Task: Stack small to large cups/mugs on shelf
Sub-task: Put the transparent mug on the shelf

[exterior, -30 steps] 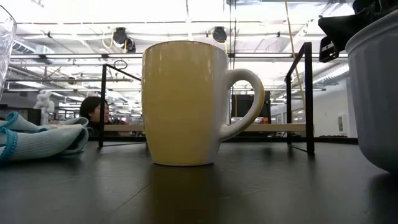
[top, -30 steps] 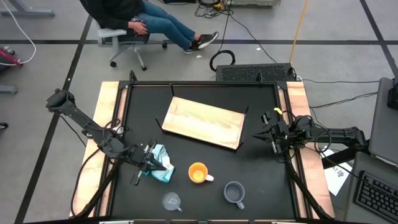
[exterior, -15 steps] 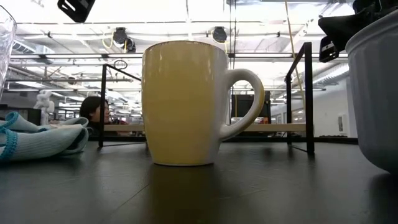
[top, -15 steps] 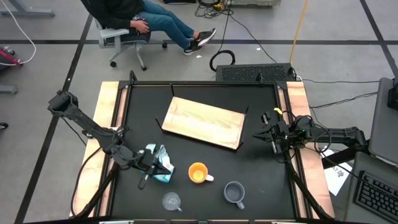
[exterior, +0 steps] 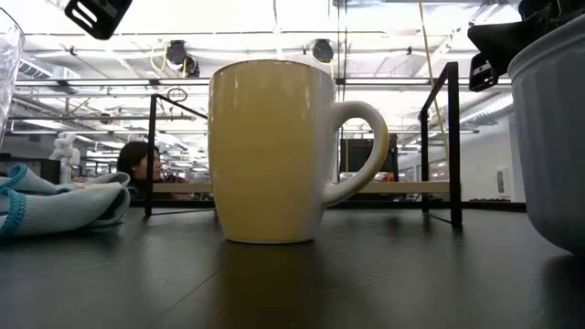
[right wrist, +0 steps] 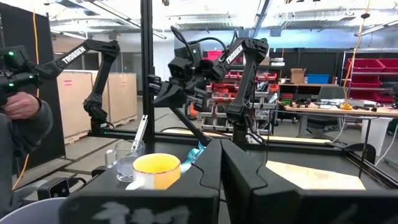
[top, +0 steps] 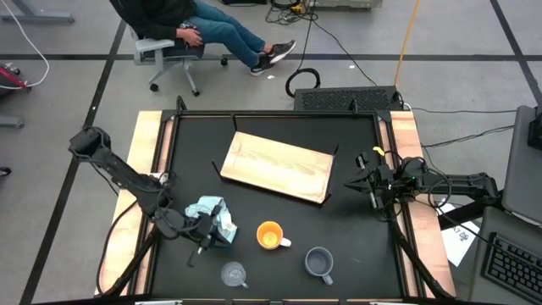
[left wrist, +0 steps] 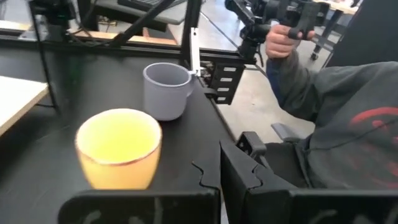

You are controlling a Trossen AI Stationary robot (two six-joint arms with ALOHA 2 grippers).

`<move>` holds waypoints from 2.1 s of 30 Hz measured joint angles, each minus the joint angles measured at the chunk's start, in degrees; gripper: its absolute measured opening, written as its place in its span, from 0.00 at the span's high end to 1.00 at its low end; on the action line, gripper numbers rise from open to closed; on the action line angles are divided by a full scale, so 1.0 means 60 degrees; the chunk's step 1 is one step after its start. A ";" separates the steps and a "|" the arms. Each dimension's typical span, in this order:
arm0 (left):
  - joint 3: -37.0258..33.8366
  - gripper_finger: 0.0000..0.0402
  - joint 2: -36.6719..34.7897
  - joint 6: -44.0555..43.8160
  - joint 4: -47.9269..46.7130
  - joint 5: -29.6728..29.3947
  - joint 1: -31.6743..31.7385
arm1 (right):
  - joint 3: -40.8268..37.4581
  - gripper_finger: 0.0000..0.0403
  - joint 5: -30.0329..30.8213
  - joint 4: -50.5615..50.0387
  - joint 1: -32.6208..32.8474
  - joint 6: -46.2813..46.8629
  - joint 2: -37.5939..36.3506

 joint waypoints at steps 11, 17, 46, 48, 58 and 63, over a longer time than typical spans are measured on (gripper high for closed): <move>0.1700 1.00 0.1390 0.0200 -0.1541 -0.0011 -0.0276 | 0.0002 1.00 -0.0001 0.0002 -0.0002 0.0000 0.0000; 0.2261 1.00 0.1823 -0.0243 -0.2559 -0.0066 -0.0279 | 0.0003 1.00 0.0000 -0.0033 -0.0003 0.0000 0.0004; 0.4402 1.00 0.3058 -0.2041 -0.6712 0.2210 -0.0306 | 0.0003 1.00 -0.0004 -0.0153 -0.0003 0.0033 0.0004; 0.4402 1.00 0.3071 -0.2212 -0.6867 0.2153 -0.0267 | 0.0004 1.00 -0.0004 -0.0146 0.0000 0.0033 0.0004; 0.4402 0.95 0.3068 -0.1980 -0.6744 0.2420 -0.0261 | 0.0004 1.00 -0.0004 -0.0149 0.0000 0.0033 0.0004; 0.4402 0.86 0.3068 -0.1961 -0.6748 0.2550 -0.0176 | 0.0002 1.00 -0.0004 -0.0148 -0.0004 0.0033 0.0004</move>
